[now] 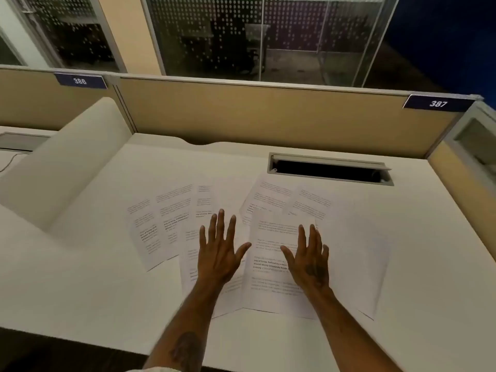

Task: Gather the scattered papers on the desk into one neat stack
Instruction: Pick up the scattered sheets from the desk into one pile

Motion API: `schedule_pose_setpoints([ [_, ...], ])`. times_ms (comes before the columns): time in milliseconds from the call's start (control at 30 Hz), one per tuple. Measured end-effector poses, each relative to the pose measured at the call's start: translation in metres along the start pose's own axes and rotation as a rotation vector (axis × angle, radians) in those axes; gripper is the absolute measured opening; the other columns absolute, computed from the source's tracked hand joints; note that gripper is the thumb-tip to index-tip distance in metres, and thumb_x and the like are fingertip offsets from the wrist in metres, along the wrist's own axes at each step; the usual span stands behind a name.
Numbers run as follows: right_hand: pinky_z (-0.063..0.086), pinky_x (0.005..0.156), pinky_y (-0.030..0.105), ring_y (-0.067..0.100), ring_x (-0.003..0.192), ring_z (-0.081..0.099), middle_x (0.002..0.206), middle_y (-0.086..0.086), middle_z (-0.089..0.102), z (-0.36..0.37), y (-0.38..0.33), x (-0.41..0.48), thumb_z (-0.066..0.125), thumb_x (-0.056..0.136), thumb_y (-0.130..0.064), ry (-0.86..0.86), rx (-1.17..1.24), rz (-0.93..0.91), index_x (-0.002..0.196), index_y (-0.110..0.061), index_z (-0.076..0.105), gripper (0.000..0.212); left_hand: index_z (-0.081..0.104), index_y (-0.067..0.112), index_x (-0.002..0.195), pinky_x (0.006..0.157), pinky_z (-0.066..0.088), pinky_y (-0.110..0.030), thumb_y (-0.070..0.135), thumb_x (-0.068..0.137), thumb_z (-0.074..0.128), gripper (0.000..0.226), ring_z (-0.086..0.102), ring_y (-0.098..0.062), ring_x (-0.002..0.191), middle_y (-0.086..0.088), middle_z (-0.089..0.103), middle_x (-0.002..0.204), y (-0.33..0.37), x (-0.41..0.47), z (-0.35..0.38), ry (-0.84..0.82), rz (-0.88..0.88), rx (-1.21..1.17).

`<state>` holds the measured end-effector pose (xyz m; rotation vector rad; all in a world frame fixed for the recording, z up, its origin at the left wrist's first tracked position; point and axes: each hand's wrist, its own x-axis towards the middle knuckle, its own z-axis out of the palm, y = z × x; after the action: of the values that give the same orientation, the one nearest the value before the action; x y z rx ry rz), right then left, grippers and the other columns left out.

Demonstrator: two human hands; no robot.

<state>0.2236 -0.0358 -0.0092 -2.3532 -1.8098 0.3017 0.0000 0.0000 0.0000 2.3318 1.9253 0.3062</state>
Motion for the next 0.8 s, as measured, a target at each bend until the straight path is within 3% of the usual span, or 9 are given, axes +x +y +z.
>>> schedule_pose_setpoints([
  [167,0.029,0.119,0.046,0.03,0.149,0.024,0.165,0.012,0.017,0.016,0.021,-0.008,0.039,0.097,-0.059,-0.105,0.067,0.193,0.156,-0.018,0.02,0.074,0.028,0.02,0.157,0.124,0.017,-0.048,0.069,0.097,0.027,0.078,0.01,-0.029,0.157,-0.008,0.011,0.171,0.012,-0.011,0.026,-0.208,-0.163,-0.072],
  [333,0.046,0.104,0.043,0.028,0.131,0.044,0.146,0.011,0.043,0.022,0.028,-0.013,0.06,0.092,-0.048,-0.088,0.287,0.383,0.145,-0.014,0.039,0.066,0.048,0.015,0.142,0.102,0.047,-0.044,0.057,0.097,0.047,0.061,0.05,-0.026,0.131,-0.006,0.052,0.145,0.03,-0.011,0.036,-0.269,-0.279,-0.173],
  [533,0.049,0.1,0.044,0.031,0.126,0.048,0.139,0.013,0.046,0.02,0.027,-0.004,0.072,0.088,-0.03,-0.096,0.399,0.473,0.143,-0.012,0.042,0.065,0.052,0.015,0.137,0.095,0.051,-0.041,0.047,0.096,0.059,0.052,0.061,-0.024,0.119,-0.005,0.062,0.131,0.047,-0.006,0.038,-0.329,-0.427,-0.392],
  [667,0.056,0.092,0.046,0.036,0.114,0.06,0.131,0.019,0.055,0.021,0.027,0.006,0.073,0.086,-0.011,-0.088,0.631,0.585,0.141,-0.007,0.045,0.061,0.065,0.007,0.118,0.091,0.057,-0.04,0.036,0.095,0.066,0.037,0.069,-0.028,0.105,-0.01,0.07,0.118,0.048,0.002,0.04,-0.35,-0.526,-0.675],
  [800,0.06,0.083,0.041,0.028,0.087,0.068,0.109,0.016,0.074,0.012,0.023,0.019,0.064,0.092,-0.012,-0.119,0.793,0.579,0.108,-0.003,0.068,0.019,0.071,0.008,0.109,0.081,0.064,-0.042,0.024,0.096,0.065,0.021,0.077,-0.023,0.087,-0.008,0.079,0.103,0.037,0.005,0.029,-0.307,-0.55,-0.975],
])
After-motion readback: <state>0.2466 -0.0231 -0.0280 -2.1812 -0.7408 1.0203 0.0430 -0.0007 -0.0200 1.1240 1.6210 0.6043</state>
